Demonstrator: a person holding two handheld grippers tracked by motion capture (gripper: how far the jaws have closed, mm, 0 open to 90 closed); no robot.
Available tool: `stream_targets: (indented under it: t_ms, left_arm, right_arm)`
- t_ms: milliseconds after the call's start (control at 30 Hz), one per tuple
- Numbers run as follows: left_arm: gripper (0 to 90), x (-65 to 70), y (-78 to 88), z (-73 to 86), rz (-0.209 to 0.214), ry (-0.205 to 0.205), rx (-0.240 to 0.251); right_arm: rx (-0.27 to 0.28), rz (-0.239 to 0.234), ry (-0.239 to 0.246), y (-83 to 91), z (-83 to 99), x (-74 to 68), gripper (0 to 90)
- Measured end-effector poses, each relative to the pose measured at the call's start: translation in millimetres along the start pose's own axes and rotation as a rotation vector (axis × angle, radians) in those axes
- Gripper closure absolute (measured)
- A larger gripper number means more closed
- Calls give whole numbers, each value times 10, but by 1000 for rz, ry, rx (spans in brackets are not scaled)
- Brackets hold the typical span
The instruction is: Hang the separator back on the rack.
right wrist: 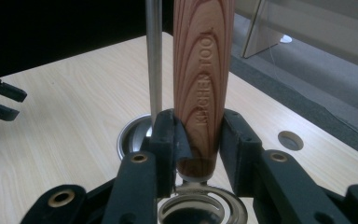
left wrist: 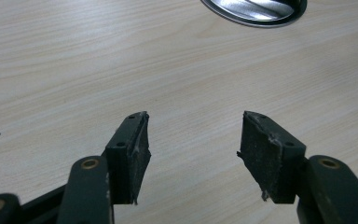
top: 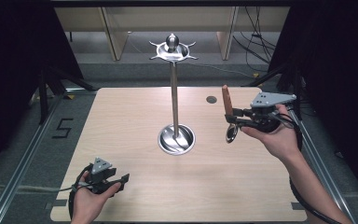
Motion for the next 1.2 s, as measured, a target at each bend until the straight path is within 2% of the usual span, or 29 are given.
stream_targets:
  t_ms: [33, 67, 100, 133, 167, 233, 267, 333, 367, 400, 433, 467, 500, 533, 567, 600, 633, 667, 700, 733, 800, 833, 900, 967, 1000, 1033, 1067, 1200]
  left_arm:
    - [413, -2, -2, 0, -5, -2, 0]
    - [413, -2, -2, -1, -4, -1, 0]
    - [413, -2, -2, -1, -3, -1, 0]
    - [413, -1, -3, 0, -4, -2, -1]
    - [413, -1, -4, 1, -4, -3, -1]
    - [413, 0, -5, 1, -5, -3, 1]
    - [413, 1, -9, 2, -10, -2, 5]
    - [413, -1, -4, 0, -2, -2, -2]
    - [413, 1, -9, 3, -9, -2, 4]
    - [413, 0, -9, 3, -10, -4, 3]
    - [413, 0, -9, 3, -8, -3, 2]
    - [413, 0, -10, 3, -10, -4, 3]
    - [413, 0, -9, 2, -8, -4, 3]
    - [413, 0, -10, 2, -9, -4, 4]
    - [413, 0, -10, 2, -8, -4, 3]
    - [413, 0, -9, 3, -8, -4, 3]
    - [413, 0, -8, 3, -9, -3, 4]
    - [413, 1, -6, 3, -11, 2, 4]
    - [413, -3, 5, 0, -4, -3, -4]
    - [413, -30, 32, -7, 11, -44, -36]
    - [413, -28, 31, -6, 10, -42, -36]
    - [413, -28, 31, -7, 10, -42, -35]
    - [413, -26, 31, -7, 11, -40, -34]
    - [413, -29, 30, -6, 13, -38, -36]
    - [413, -29, 30, -5, 12, -38, -36]
    - [413, -30, 30, -5, 13, -38, -36]
    - [413, -30, 30, -6, 13, -37, -35]
    - [413, -30, 30, -5, 11, -37, -32]
  right_arm:
    - [11, 7, 11, -8, -10, 11, 690]
    - [16, 10, 0, -16, -14, 4, 690]
    - [2, -1, 23, -7, -28, 30, 690]
    - [0, -10, 6, -14, -29, 21, 690]
    - [17, 10, -1, -24, -31, 12, 690]
    - [-1, -3, 14, -17, -49, 31, 690]
    - [-2, -5, 3, -19, -56, 23, 690]
    - [17, 0, 0, -34, -71, 22, 690]
    - [7, -7, 13, -29, -85, 36, 690]
    - [10, -4, 1, -35, -92, 24, 690]
    - [23, 0, 13, -47, -102, 33, 690]
    - [7, -10, 8, -41, -115, 30, 690]
    - [15, -17, 13, -55, -125, 36, 690]
    - [25, -5, 2, -63, -131, 25, 690]
    - [12, -20, 18, -61, -146, 44, 690]
    - [7, -13, 8, -58, -156, 35, 690]
    - [26, -7, 20, -76, -164, 43, 690]
    - [10, -15, 3, -69, -173, 33, 690]
    - [17, -16, 15, -79, -181, 43, 690]
    - [11, -20, 9, -84, -186, 40, 690]
    - [29, -6, 18, -105, -192, 40, 690]
    - [24, -9, 3, -108, -197, 26, 690]
    - [36, -16, 12, -132, -209, 30, 690]
    - [22, -33, 14, -136, -227, 30, 690]
    - [20, -30, 9, -141, -233, 23, 690]
    - [23, -26, 24, -146, -246, 33, 690]
    - [25, -28, 4, -155, -250, 15, 690]
    - [25, -33, 17, -176, -292, 20, 690]
Point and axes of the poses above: each handheld gripper's, and its own axes: y roughly backward along the jaws, z roughly out of its underside, x roughly to its right, the point moved 2 cm from there along -y, roughly forward along the jaws, and after that the axes turned 13 degrees about x, right-handed, at the moved point
